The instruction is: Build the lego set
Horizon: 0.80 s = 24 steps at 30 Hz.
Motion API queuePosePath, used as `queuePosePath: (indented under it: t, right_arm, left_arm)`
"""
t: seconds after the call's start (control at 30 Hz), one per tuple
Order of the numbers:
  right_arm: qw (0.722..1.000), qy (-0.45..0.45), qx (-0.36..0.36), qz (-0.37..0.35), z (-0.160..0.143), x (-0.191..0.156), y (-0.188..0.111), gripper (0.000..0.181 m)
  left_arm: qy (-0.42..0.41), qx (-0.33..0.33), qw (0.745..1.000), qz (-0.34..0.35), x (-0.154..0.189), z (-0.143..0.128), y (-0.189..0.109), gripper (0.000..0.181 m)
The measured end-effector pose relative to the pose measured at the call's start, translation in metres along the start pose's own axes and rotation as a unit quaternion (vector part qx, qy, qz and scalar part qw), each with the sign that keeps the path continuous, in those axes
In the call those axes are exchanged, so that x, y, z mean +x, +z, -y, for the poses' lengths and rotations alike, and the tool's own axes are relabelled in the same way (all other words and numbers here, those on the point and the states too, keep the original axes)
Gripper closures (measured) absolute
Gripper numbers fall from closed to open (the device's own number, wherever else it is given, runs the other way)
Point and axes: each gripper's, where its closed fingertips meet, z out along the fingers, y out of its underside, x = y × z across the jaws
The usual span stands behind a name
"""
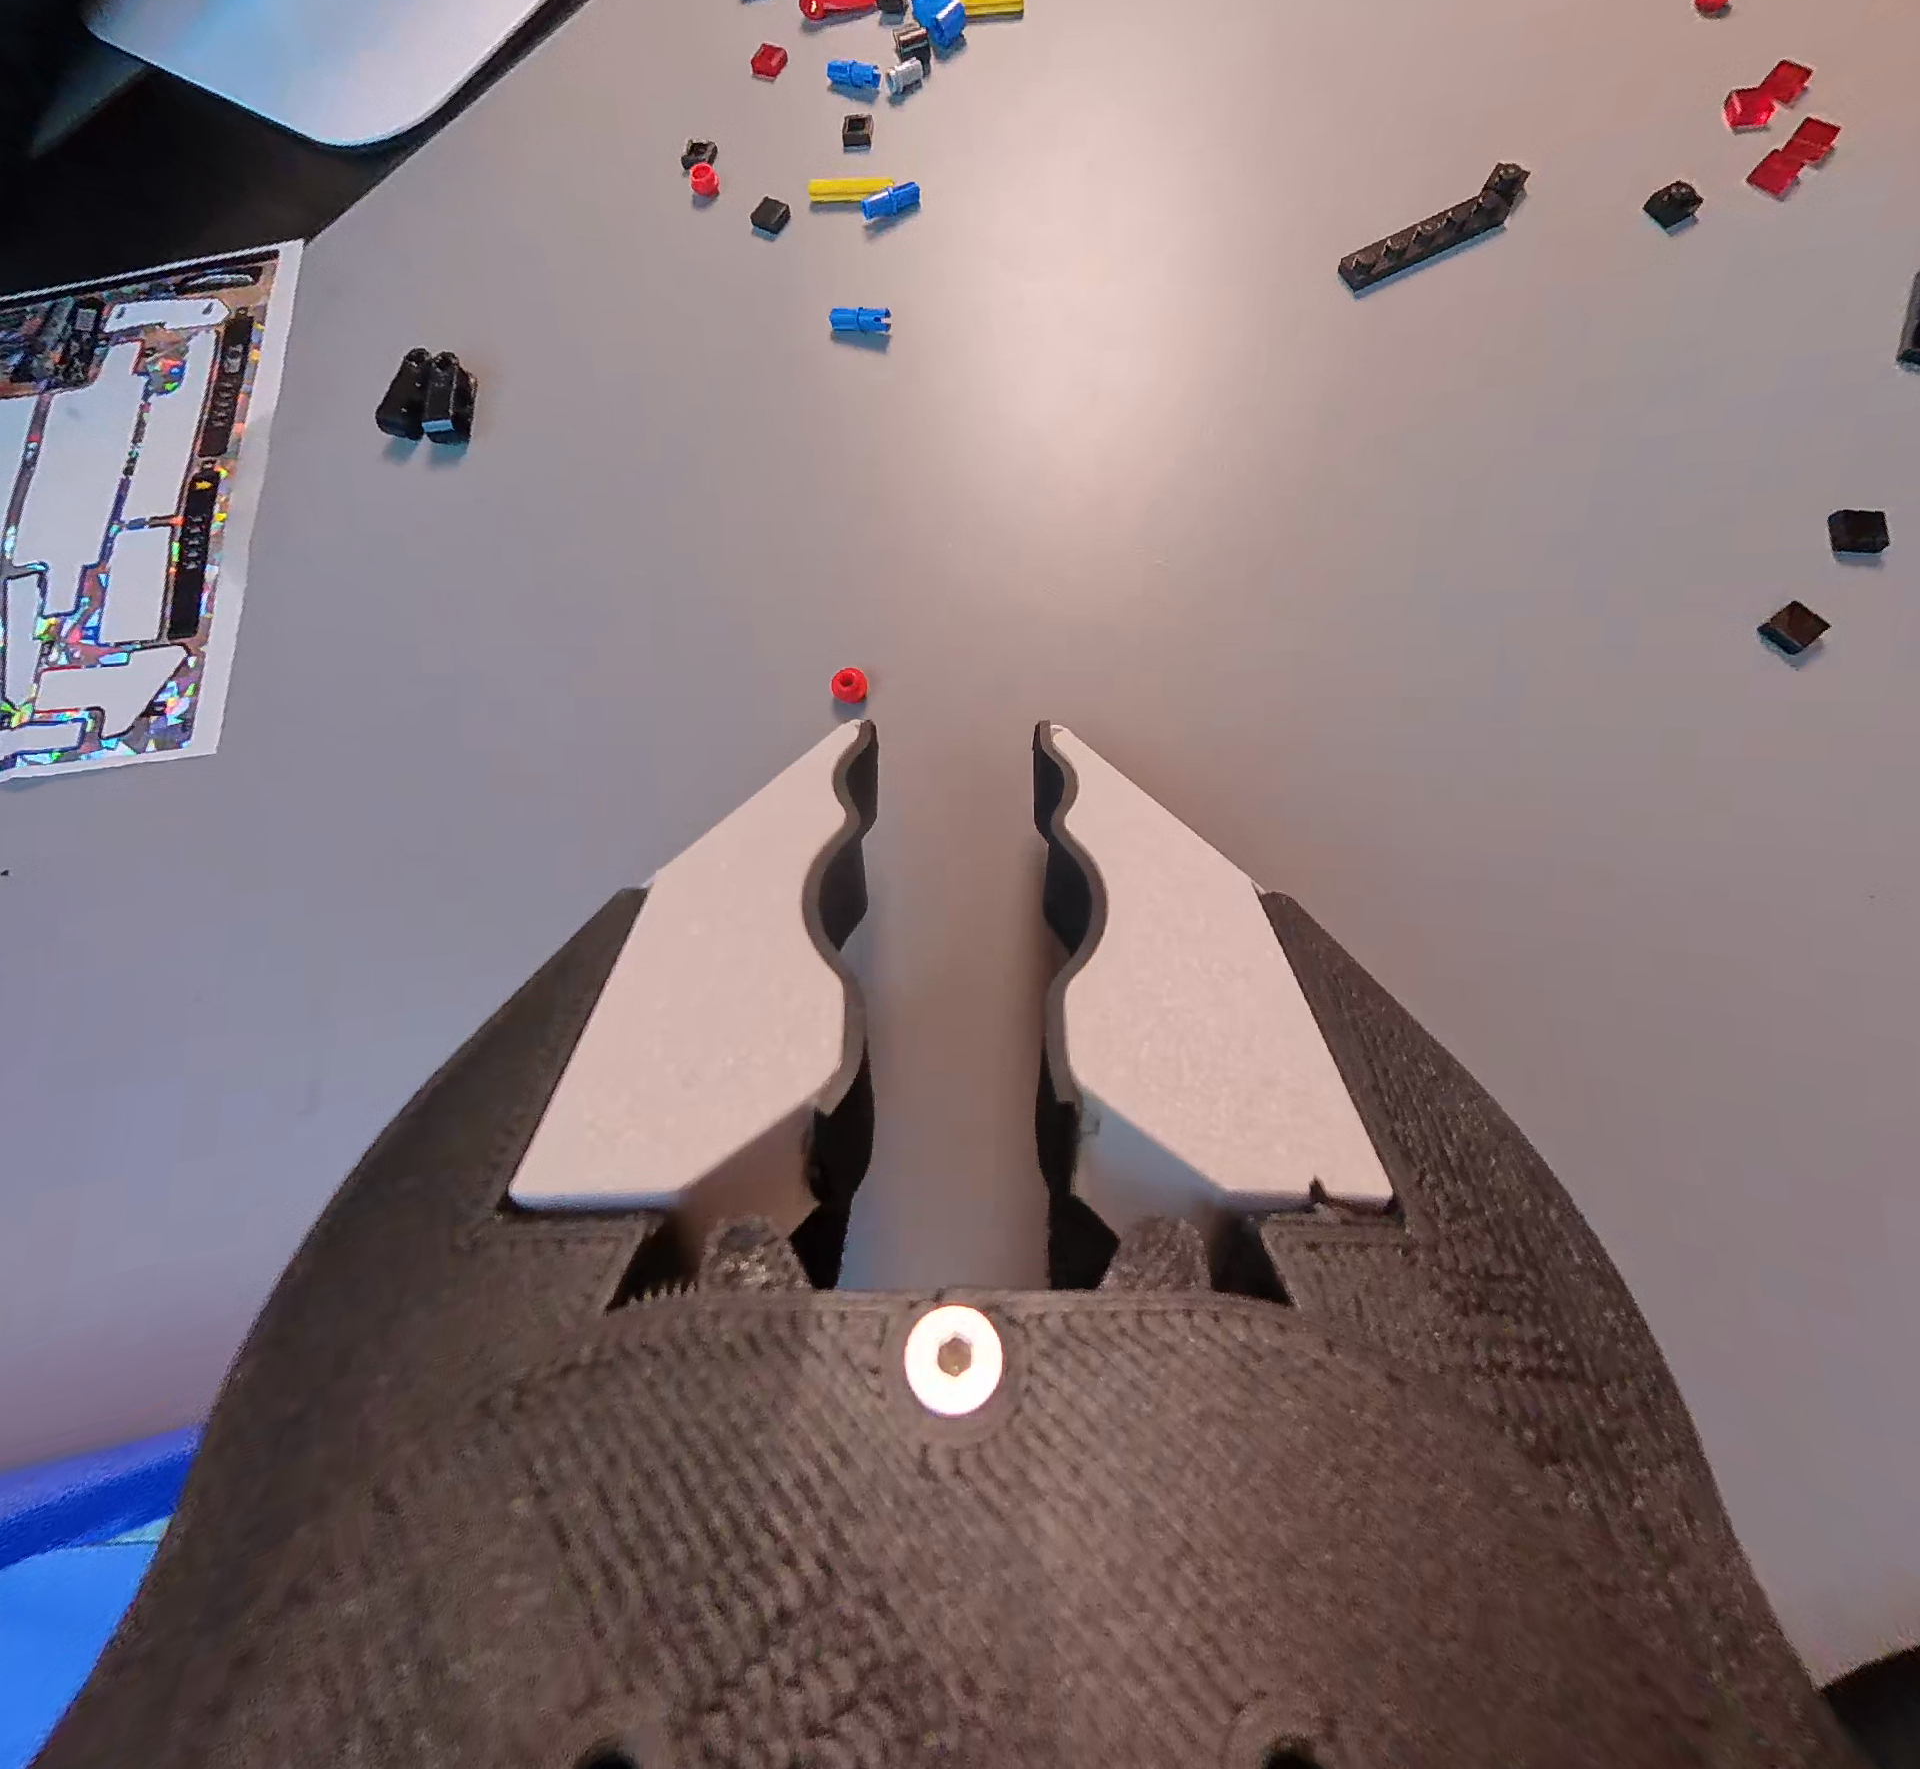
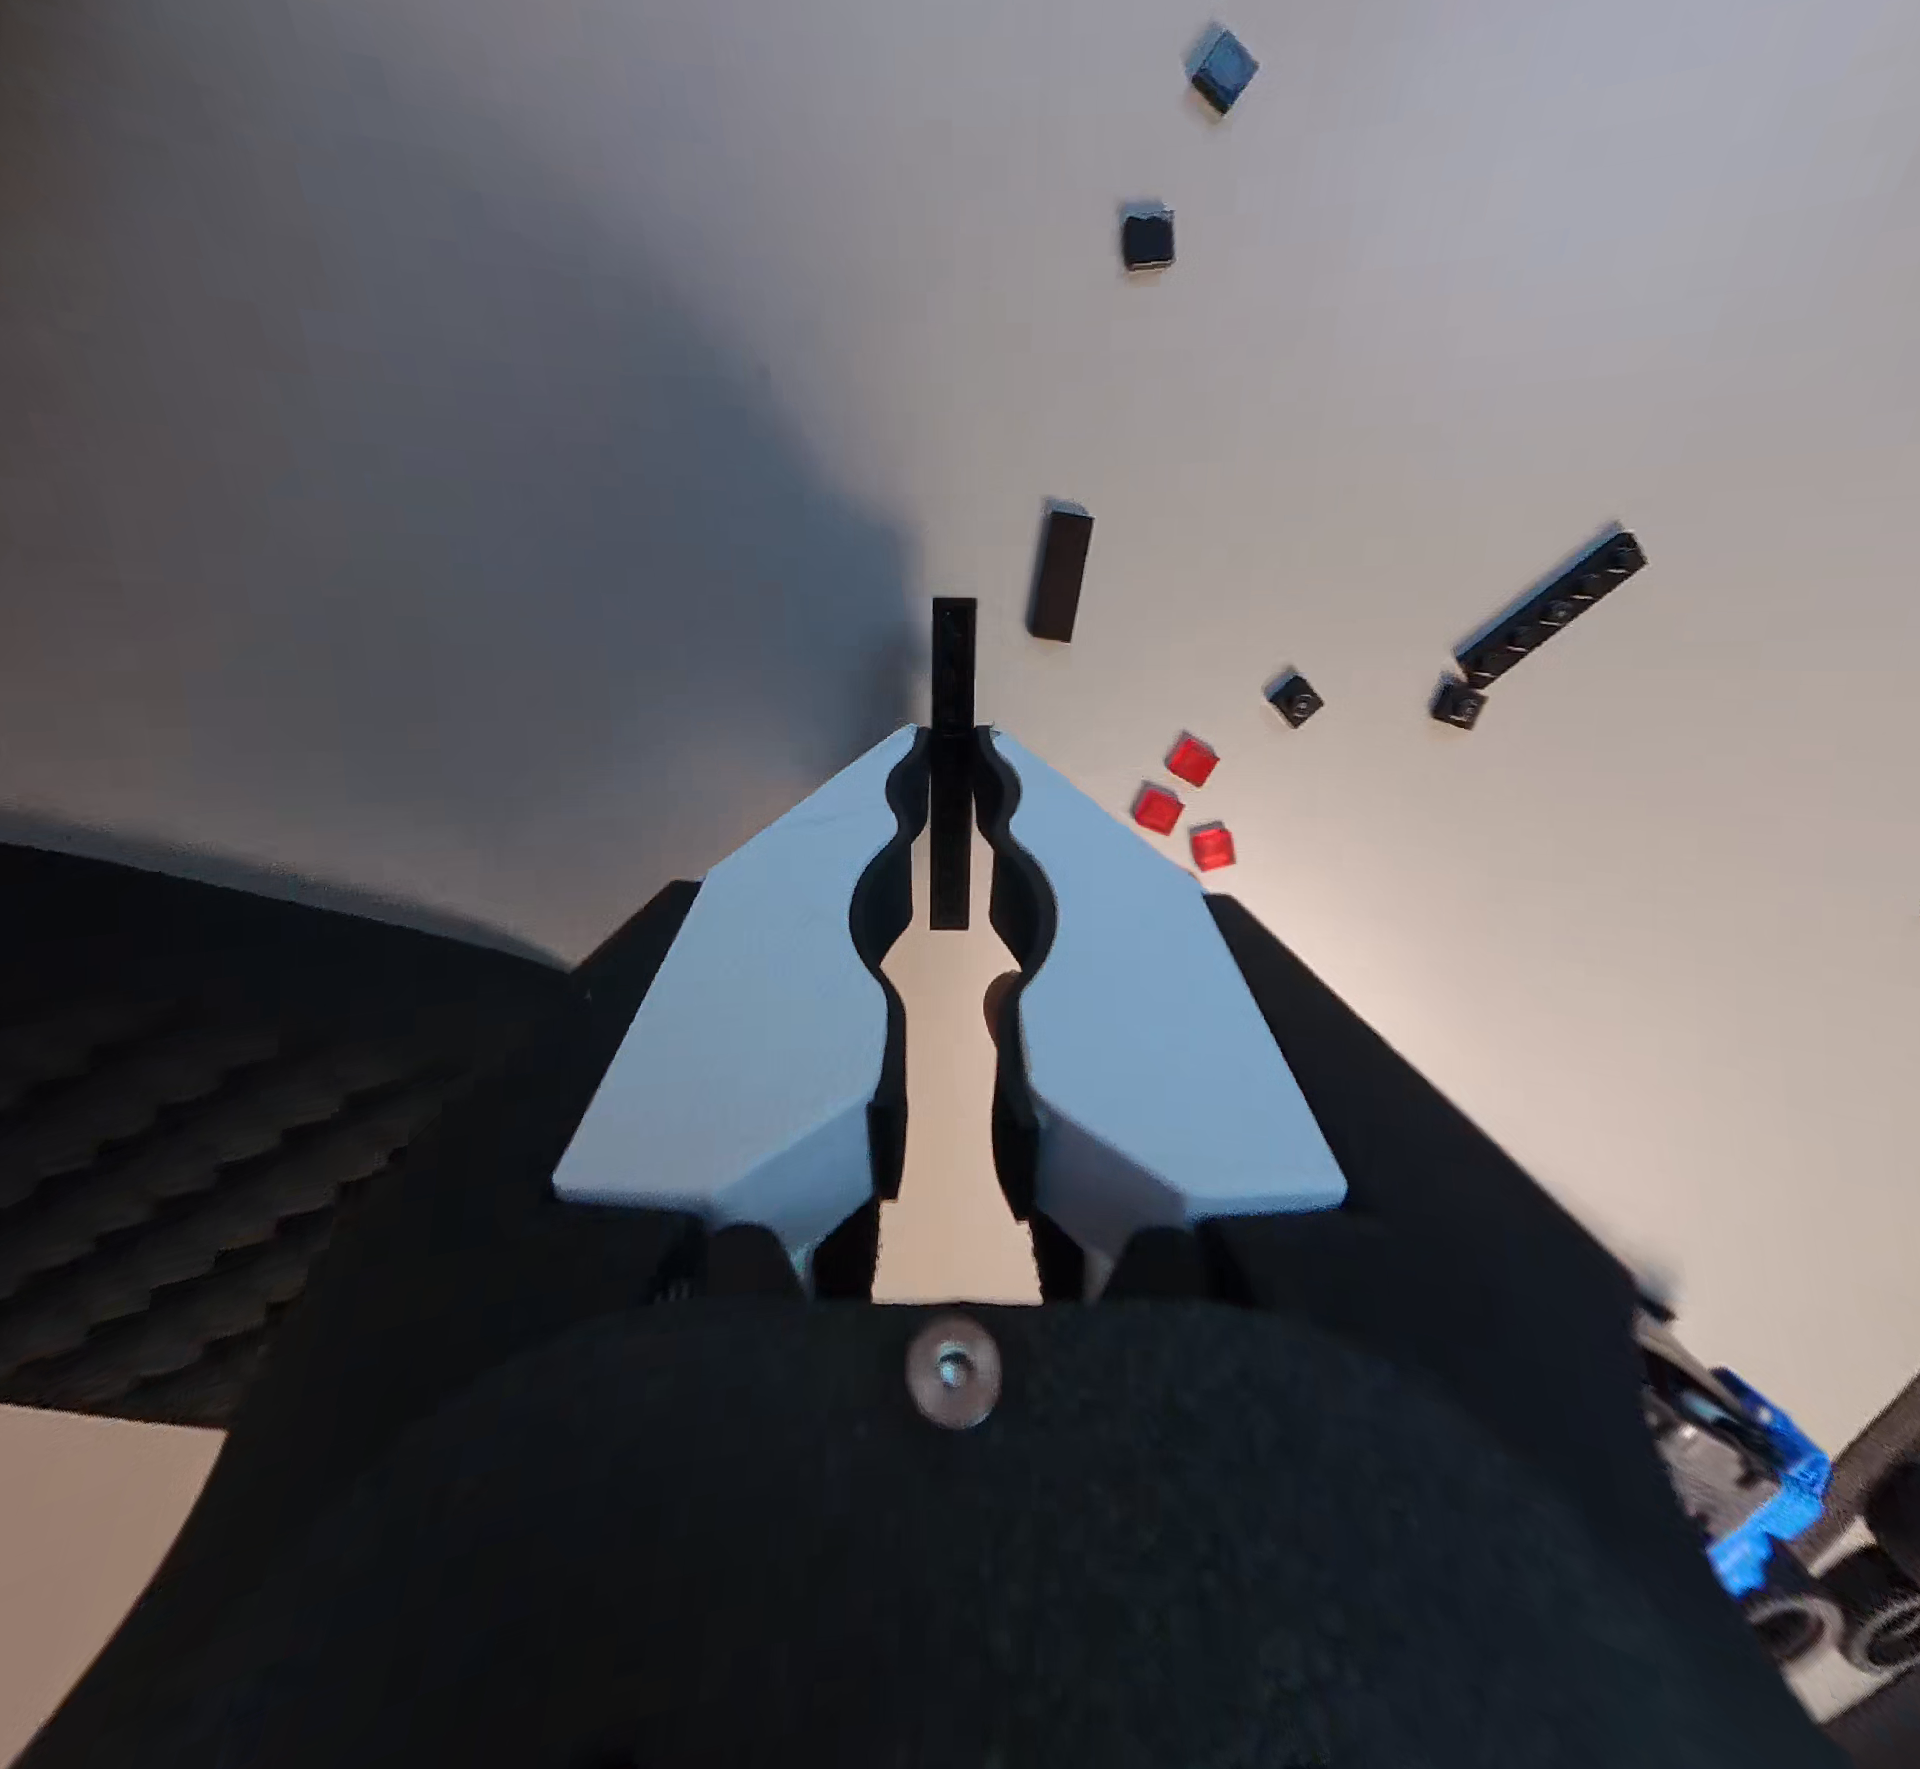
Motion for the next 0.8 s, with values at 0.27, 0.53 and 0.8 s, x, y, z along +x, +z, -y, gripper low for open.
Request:
queuePosePath:
  t: [0.27, 0.53, 0.8]
  right_arm:
    - [0.999, 0.023, 0.022, -0.014, 0.004, -0.001, 0.003, 0.16]
    - [0.964, 0.147, 0.192, -0.109, 0.095, 0.118, -0.023, 0.168]
    - [0.956, 0.206, 0.186, -0.096, 0.136, 0.218, 0.051, 0.169]
  left_arm:
    - [-0.001, -0.018, 1.0, -0.004, 0.002, -0.007, 0.004, 0.15]
    - [-0.019, -0.029, 0.999, 0.004, -0.007, -0.013, 0.0, 0.151]
    - [-0.008, -0.026, 1.0, 0.013, -0.01, -0.016, 0.0, 0.153]
